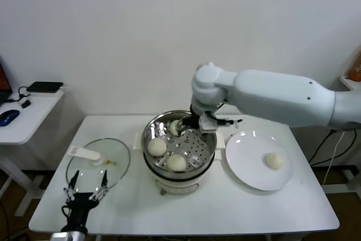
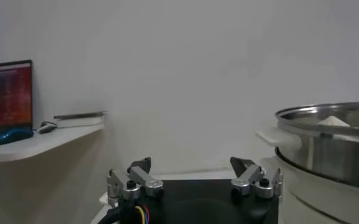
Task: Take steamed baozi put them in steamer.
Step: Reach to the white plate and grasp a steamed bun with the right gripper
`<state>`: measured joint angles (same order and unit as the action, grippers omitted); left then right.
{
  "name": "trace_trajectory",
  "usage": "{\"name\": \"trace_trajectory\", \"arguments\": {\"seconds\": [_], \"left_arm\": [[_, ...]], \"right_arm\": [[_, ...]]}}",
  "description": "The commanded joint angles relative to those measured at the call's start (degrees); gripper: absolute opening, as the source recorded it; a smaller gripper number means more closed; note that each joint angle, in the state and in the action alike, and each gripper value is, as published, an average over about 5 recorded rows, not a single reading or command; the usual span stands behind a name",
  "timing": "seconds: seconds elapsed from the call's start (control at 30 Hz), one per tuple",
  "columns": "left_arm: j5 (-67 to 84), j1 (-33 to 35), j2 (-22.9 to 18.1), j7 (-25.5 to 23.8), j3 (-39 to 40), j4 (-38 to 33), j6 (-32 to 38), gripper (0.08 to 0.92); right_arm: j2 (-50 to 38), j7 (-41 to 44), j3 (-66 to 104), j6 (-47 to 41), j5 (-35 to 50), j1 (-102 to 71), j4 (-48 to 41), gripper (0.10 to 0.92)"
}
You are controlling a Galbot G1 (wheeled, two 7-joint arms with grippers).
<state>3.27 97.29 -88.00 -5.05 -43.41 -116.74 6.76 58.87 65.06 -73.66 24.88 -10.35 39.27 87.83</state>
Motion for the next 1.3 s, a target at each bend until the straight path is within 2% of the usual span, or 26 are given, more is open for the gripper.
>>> {"name": "trace_trajectory", "arguments": {"seconds": [0.03,0.17,0.33,0.43,0.6,0.97,1.3], "left_arm": [[-0.84,-0.35,0.10,0.67,0.70,-0.37,0.04,0.823],[-1.14,-1.05,0.10,1.70,0.98,-0.81,-0.30,0.823],[-1.34,-1.08,0.20,1.56,1.15,-0.90,-0.43,0.823],[-1.37,-1.02,0.12,1.53,1.41,-0.80,-0.70,0.823],[-1.11,-1.09,-0.23,1.58,2.14,-1.83,-1.42,0.823],[-1.24,-0.40,-0.29,1.37,1.86,-1.83,-0.80,0.823],[-2.04,-0.24,-0.50,1.43,1.68,-2.07,-1.03,0.823]], "right_arm": [[-9.59,-1.10,-13.30,-17.53,21.01,11.49,-8.22,0.823],[-13.76,0.36,-16.88,-22.42,26.08,12.18,-12.80,0.823],[-19.53,0.25,-17.69,-27.43,27.76,9.28,-16.01,0.823],[-22.58,-1.12,-17.17,-30.93,27.17,6.82,-16.66,0.823],[-25.27,-2.14,-14.16,-33.21,21.27,0.46,-18.85,0.823],[-26.76,-2.88,-4.90,-35.77,15.49,-14.83,-22.51,0.823],[-23.41,-3.31,5.32,-34.66,13.55,-25.47,-27.21,0.823]]}}
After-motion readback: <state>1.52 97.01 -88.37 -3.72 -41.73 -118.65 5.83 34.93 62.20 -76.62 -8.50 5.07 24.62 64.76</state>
